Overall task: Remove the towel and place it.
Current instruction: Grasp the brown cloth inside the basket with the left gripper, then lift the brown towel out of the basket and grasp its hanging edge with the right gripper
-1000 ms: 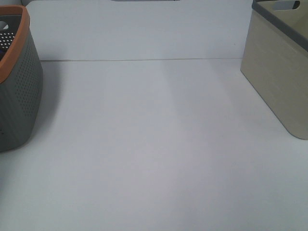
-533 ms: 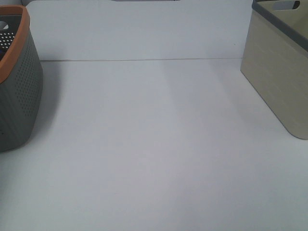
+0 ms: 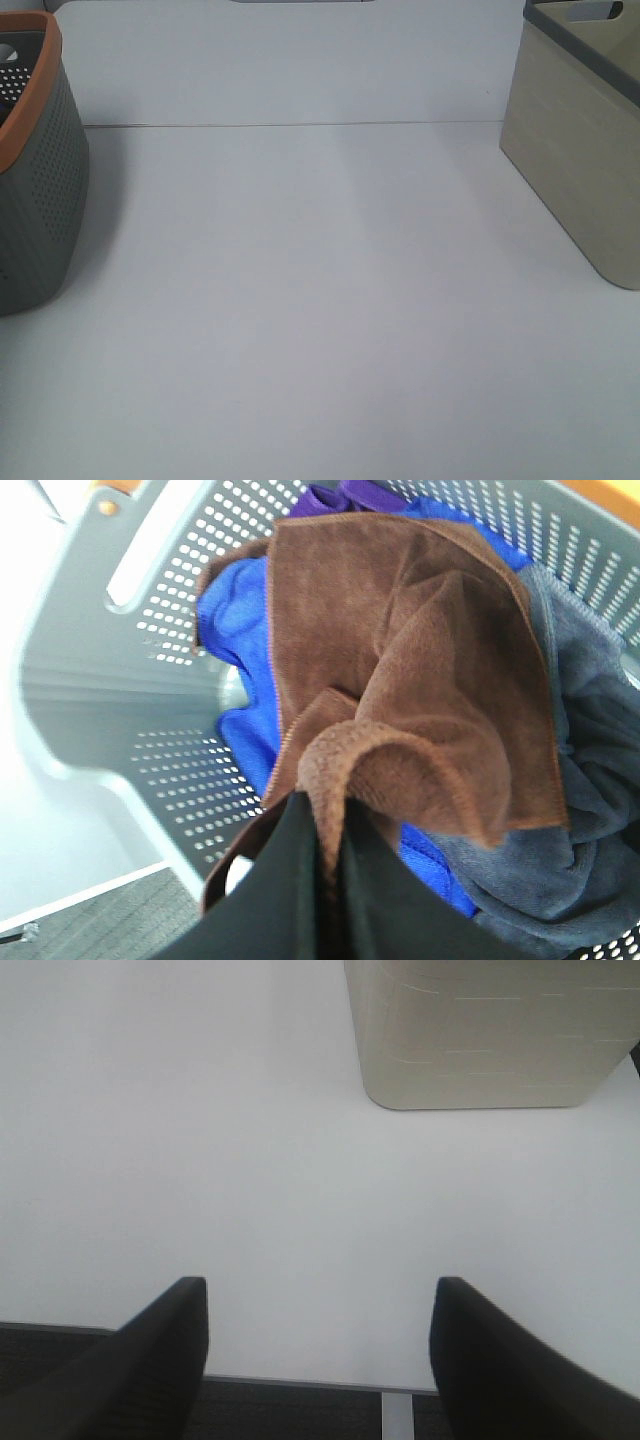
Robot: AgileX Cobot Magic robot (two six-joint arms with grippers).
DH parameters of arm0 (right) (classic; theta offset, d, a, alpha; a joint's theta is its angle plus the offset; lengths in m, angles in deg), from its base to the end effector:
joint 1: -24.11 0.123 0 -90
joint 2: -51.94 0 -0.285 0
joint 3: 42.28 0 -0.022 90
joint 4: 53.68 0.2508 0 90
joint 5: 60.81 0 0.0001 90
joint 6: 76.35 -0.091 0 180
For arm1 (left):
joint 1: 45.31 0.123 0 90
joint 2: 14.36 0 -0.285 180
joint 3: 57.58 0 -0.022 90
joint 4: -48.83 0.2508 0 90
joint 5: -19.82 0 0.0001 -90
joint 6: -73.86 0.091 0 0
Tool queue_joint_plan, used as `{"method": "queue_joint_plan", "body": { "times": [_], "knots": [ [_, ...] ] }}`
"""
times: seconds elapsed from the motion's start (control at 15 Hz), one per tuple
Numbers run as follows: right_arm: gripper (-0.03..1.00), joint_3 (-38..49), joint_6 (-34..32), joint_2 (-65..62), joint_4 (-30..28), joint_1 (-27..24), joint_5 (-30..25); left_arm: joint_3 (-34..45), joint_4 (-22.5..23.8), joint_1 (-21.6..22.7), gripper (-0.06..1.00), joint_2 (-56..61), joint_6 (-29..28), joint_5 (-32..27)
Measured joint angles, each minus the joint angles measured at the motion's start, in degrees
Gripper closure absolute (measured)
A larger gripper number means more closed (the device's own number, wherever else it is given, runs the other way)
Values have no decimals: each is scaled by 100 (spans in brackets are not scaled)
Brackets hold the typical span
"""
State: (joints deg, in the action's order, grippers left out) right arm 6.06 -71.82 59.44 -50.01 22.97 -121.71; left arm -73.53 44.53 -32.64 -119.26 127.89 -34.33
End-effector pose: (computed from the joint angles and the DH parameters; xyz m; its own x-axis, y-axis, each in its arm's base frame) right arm -0.0062 0.0052 0.2783 -0.4471 -0.0389 -0.8936 -0.0516 0.9985 -0.0177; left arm 0.3702 0.0776 0.3524 -0.6286 0.6594 -0.4124 0.4960 0.7483 0.4406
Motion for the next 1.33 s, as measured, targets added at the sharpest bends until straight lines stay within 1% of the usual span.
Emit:
{"method": "queue_joint_plan", "body": {
  "times": [0.27, 0.4, 0.53, 0.67, 0.8, 0.93, 1.0, 1.13, 1.27, 1.33],
  "knots": [
    [41, 0, 0, 0, 0, 0, 0, 0, 0, 0, 93, 762, -69, 447],
    [41, 0, 0, 0, 0, 0, 0, 0, 0, 0, 93, 1175, -69, 516],
    [41, 0, 0, 0, 0, 0, 0, 0, -6, 0, 93, 1455, -92, 516],
    [41, 0, 0, 0, 0, 0, 0, -138, -149, -178, 93, 1662, -361, 401],
    [41, 0, 0, 0, 0, 0, 0, -498, -315, -424, 93, 1759, -756, 172],
    [41, 0, 0, 0, 0, 0, 0, -859, -716, -539, 93, 1828, -1484, 138],
    [41, 0, 0, 0, 0, 0, 0, -911, -802, -539, 93, 1845, -1644, 132],
    [41, 0, 0, 0, 0, 0, 0, -980, -1232, -539, 93, 1856, -2160, 132],
    [41, 0, 0, 0, 0, 0, 0, -980, -1782, -539, 93, 1851, -2154, 109],
    [41, 0, 0, 0, 0, 0, 0, -980, -2200, -539, 93, 1851, -1845, 74]
  ]
}}
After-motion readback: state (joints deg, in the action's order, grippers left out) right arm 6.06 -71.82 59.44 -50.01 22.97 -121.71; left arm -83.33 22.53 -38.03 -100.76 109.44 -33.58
